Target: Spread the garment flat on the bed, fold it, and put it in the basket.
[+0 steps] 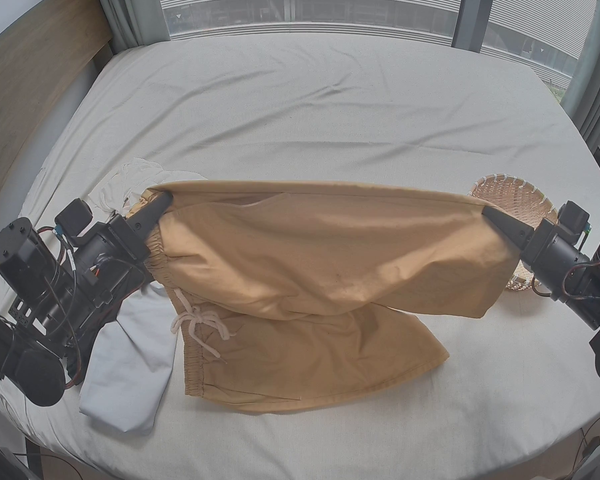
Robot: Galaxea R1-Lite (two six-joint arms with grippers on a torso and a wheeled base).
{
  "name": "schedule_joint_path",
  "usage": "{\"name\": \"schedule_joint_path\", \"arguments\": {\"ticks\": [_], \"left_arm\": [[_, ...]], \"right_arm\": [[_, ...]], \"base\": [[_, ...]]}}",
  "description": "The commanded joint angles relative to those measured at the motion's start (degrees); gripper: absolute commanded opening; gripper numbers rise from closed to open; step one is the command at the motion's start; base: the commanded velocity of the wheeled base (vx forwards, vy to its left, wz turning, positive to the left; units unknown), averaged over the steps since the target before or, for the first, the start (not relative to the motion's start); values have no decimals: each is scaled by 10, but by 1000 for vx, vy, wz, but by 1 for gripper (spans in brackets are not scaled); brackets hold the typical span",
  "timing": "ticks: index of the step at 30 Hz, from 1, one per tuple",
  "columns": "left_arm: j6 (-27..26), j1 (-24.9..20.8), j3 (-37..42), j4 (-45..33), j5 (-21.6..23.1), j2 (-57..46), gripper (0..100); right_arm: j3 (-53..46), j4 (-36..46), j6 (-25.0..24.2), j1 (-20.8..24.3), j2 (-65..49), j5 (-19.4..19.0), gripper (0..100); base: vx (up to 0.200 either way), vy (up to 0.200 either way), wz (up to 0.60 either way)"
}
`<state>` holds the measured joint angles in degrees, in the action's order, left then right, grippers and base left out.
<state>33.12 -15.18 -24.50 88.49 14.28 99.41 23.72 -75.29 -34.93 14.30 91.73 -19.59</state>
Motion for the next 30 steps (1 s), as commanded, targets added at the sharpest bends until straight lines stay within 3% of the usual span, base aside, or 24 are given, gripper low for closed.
{"name": "schedule_joint_path", "arguments": {"ticks": [1,11,30], "left_arm": [[-2,1,-4,0,1,2,0],[-2,22,-56,-1,-4,38,0],[-1,26,-286,-7,-34,213,0]], "right_arm": [[25,-2,9,7,38,0,0],[91,0,9,2,74,1,0],[312,30,10,-52,228,0,0]], "base": [[0,0,0],[0,0,0],[0,0,0]]}}
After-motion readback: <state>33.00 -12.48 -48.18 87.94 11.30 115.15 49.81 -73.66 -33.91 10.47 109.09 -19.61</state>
